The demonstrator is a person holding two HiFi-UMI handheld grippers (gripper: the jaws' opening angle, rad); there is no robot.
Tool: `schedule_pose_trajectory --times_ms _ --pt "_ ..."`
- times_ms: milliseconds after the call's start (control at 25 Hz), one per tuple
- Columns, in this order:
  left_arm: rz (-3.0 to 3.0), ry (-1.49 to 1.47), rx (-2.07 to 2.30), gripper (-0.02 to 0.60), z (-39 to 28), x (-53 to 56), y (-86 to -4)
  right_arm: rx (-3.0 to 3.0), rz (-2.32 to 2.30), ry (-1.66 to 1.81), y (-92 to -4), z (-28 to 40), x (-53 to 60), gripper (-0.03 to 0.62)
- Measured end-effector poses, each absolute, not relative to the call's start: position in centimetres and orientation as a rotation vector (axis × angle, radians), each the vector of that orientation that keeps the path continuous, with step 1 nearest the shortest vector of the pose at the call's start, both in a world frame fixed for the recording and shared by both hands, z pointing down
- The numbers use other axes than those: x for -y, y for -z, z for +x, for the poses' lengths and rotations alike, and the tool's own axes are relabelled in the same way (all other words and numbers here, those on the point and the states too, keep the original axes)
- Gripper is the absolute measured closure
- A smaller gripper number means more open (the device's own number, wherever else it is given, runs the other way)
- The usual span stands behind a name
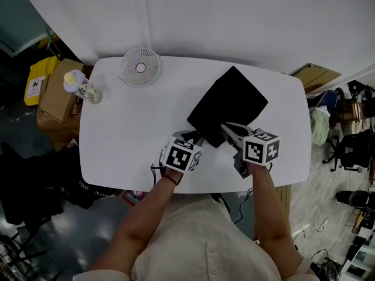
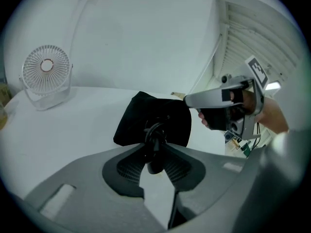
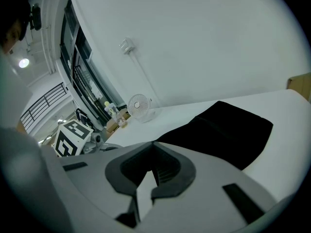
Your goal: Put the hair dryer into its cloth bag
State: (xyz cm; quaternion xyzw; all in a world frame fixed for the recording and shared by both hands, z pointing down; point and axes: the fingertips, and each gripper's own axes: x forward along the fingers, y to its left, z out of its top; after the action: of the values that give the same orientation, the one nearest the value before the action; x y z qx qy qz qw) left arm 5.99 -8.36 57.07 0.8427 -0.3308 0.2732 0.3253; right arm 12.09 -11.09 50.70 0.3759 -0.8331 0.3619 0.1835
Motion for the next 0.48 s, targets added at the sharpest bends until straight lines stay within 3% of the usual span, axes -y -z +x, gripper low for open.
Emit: schedule_pose_trajectory --times_ms 480 --pt "2.239 -0.621 0.898 0.472 7.9 9.8 -57.1 2.359 0.987 -1.025 -50.7 11.2 11.1 0.574"
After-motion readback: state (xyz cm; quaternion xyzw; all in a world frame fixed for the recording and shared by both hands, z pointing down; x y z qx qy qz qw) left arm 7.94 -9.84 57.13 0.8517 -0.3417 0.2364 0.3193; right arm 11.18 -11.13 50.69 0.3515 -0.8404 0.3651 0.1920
